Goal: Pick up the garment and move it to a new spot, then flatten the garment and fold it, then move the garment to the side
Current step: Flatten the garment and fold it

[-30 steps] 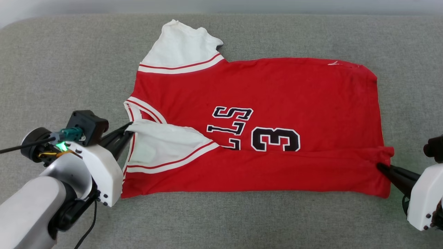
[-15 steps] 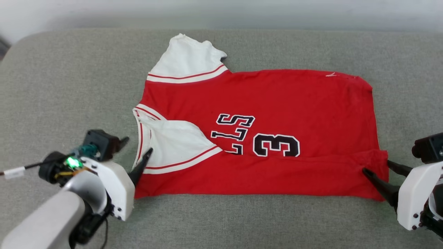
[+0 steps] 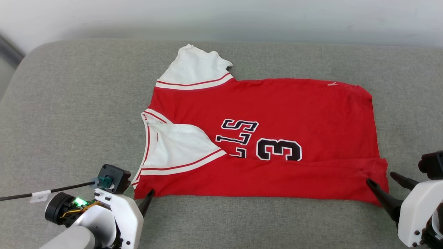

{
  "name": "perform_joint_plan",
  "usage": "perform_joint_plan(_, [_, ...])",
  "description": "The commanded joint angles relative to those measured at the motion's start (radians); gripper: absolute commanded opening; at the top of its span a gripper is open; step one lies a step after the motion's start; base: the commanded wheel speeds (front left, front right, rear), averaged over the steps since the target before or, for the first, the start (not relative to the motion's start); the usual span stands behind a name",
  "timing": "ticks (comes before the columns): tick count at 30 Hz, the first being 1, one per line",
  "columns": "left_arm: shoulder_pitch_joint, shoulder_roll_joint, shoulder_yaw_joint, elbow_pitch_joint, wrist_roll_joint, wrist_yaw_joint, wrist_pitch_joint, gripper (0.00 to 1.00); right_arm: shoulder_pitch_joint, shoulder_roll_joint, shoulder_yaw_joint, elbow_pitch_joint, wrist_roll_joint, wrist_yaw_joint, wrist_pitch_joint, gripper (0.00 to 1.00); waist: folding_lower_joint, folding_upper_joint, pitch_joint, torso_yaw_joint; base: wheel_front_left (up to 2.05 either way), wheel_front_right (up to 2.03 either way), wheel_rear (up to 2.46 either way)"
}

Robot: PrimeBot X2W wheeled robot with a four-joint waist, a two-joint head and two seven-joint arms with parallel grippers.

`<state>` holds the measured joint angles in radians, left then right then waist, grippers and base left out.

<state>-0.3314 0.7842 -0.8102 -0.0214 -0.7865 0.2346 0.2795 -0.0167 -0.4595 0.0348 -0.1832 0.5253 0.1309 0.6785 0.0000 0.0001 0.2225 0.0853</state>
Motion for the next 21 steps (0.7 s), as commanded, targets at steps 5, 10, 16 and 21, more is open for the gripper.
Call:
perform_joint_plan(5, [0.009, -0.004, 0.008, 0.022, -0.003, 0.034, 0.011, 1.0, 0.037, 0.037, -0.043, -0.068, -0.007, 0.0, 0.022, 1.0, 0.0, -0.0001, 0.037, -0.019, 0.0, 0.0, 0.0])
perform_joint_plan(10, [0.006, -0.008, 0.003, 0.058, 0.003, 0.047, 0.013, 1.0, 0.043, 0.057, -0.069, -0.105, 0.003, 0.0, 0.036, 1.0, 0.0, -0.0001, 0.069, -0.036, 0.0, 0.0, 0.0])
perform_joint_plan(16, [0.023, -0.063, -0.039, 0.113, -0.03, 0.013, 0.043, 0.0, 0.043, 0.048, -0.081, -0.126, -0.014, 0.0, 0.051, 1.0, 0.0, -0.0001, 0.097, -0.041, 0.0, 0.0, 0.0])
perform_joint_plan(21, [0.019, -0.084, -0.037, 0.124, -0.04, -0.017, 0.014, 0.0, 0.062, 0.03, -0.099, -0.127, -0.047, 0.0, 0.073, 1.0, 0.0, -0.0001, 0.075, -0.027, 0.0, 0.0, 0.0])
